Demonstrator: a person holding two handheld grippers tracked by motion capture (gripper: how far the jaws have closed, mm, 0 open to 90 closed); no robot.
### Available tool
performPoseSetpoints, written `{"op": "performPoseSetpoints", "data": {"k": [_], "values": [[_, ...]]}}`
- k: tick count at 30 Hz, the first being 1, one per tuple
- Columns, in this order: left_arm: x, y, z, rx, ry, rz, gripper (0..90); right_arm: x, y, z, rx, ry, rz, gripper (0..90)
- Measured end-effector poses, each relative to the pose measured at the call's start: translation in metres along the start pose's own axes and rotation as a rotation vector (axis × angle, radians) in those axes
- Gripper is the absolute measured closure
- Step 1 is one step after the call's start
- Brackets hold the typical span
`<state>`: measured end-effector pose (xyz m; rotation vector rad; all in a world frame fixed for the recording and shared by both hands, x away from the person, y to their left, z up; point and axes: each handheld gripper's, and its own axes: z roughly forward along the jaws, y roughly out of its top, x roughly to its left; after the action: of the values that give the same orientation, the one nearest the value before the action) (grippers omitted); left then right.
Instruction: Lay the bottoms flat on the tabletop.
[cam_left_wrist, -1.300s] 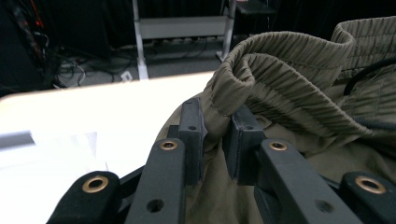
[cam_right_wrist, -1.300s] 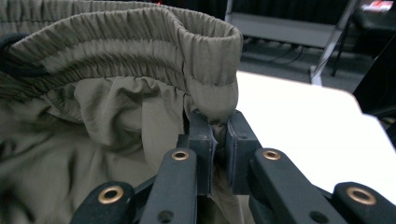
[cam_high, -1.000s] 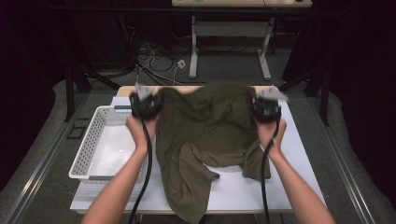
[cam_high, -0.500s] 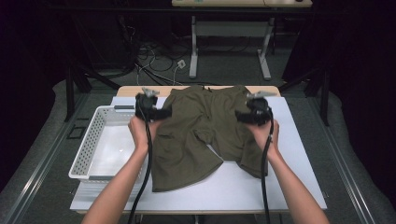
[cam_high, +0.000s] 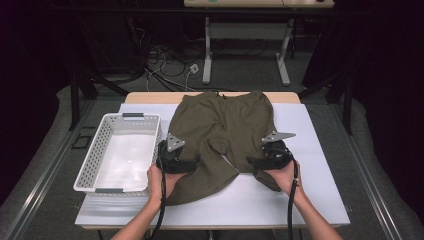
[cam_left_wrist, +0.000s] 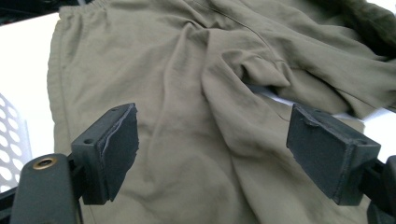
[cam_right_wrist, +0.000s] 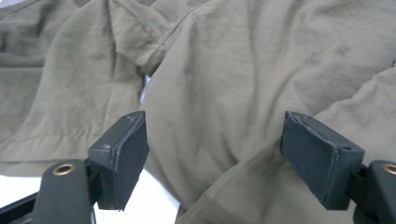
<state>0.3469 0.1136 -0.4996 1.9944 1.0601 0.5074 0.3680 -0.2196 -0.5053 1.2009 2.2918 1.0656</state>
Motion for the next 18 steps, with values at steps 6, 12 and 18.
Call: {"op": "performPoseSetpoints", "data": {"k": [6,12,18], "values": [[-0.015,-0.015,-0.015,0.005,-0.035,0.049,14.9,0.009,-0.006,-0.007,0.014,0.044,-0.029,20.0],[-0.029,-0.032,-0.022,0.023,-0.07,0.099,15.2,0.02,-0.015,-0.009,0.037,0.06,-0.055,20.0],[-0.038,-0.048,-0.022,0.058,-0.109,0.145,15.9,0.025,-0.019,-0.009,0.036,0.079,-0.066,22.8]]}}
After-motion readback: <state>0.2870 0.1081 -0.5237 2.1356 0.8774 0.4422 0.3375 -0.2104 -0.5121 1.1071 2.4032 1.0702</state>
